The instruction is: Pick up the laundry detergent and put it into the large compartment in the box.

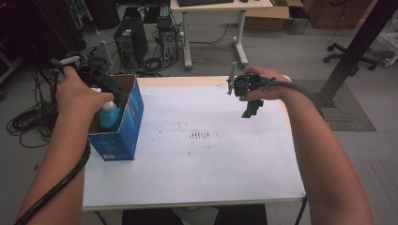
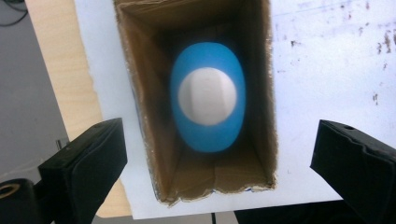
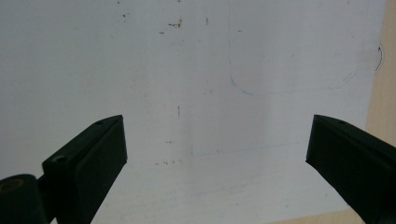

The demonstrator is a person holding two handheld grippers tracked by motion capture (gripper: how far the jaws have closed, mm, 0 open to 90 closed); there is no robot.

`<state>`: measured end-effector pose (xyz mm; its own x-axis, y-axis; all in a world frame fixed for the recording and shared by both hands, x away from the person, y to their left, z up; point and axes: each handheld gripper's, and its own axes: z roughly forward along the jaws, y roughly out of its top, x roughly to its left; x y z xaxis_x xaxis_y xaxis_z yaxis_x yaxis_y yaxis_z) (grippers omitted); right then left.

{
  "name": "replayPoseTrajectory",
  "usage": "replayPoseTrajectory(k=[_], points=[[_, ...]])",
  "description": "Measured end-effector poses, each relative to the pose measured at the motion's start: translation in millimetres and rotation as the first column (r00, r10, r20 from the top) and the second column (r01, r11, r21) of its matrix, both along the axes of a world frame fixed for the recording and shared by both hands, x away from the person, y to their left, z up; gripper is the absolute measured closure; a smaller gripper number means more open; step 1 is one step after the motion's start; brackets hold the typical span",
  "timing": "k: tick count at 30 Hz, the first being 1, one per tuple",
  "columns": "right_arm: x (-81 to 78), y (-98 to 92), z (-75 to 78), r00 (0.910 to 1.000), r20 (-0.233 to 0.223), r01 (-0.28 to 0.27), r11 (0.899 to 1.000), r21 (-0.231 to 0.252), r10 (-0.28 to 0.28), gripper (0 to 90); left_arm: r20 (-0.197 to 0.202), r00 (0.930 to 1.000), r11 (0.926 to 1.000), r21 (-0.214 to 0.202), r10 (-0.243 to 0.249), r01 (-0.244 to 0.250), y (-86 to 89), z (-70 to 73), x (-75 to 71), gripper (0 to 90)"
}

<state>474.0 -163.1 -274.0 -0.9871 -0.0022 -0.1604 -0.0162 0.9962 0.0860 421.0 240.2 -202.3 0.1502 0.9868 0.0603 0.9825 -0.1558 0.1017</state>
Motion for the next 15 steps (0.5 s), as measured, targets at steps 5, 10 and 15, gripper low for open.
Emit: replayPoseTrajectory(k=[5, 10, 15], points=[[-0.9, -0.1, 0.9, 1.0000, 0.004, -0.007, 1.000, 0.001, 0.007, 4.6, -0.037, 0.9988, 0.9994, -0.014, -0.034, 0.033, -5.2, -1.7, -0.1, 0.2], [-1.9, -1.2, 0.9, 1.0000, 0.001, -0.005, 1.000, -0.003, 0.005, 4.7, -0.044, 0.9946, 0.9955, -0.014, -0.094, 0.093, -11.1, -0.5, -1.6, 0.2], [-2.6, -2.3, 1.8, 1.0000, 0.003, -0.006, 1.000, -0.001, 0.006, 4.6, -0.051, 0.9861, 0.9874, -0.018, -0.158, 0.157, -16.5, 0.9, -2.1, 0.2]])
